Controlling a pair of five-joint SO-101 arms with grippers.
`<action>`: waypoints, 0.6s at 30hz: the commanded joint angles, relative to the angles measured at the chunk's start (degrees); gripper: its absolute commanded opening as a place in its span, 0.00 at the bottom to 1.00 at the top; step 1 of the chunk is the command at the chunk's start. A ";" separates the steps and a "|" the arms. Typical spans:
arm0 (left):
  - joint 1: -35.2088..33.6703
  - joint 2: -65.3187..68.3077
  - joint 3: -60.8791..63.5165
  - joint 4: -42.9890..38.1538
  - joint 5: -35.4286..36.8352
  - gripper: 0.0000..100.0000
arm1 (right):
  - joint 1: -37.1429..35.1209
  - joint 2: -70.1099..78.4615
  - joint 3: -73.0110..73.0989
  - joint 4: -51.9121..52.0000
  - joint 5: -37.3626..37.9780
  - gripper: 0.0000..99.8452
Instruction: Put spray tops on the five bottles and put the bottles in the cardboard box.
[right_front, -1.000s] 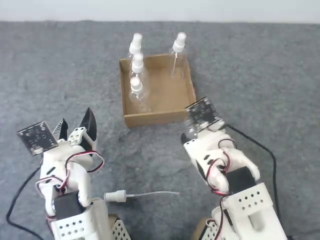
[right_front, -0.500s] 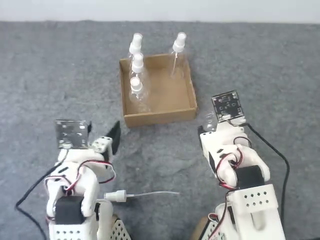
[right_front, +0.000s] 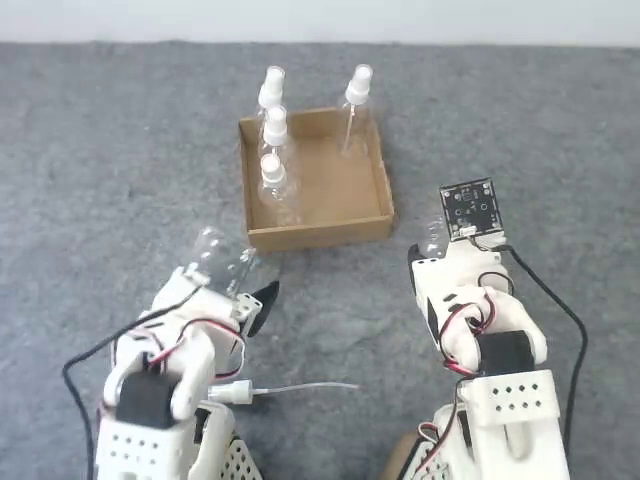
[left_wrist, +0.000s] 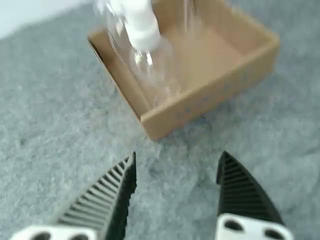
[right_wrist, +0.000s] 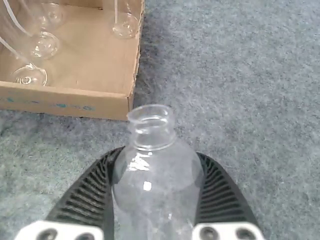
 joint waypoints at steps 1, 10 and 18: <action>0.35 8.79 -6.46 3.52 -5.89 0.25 | 0.66 -1.45 0.26 -1.63 -0.62 0.05; 0.44 12.92 -9.27 10.90 -18.20 0.29 | 3.91 -1.36 0.26 -2.95 -0.62 0.05; 10.11 20.75 -6.64 10.73 -23.03 0.29 | 7.08 -1.10 0.26 -4.09 -4.40 0.05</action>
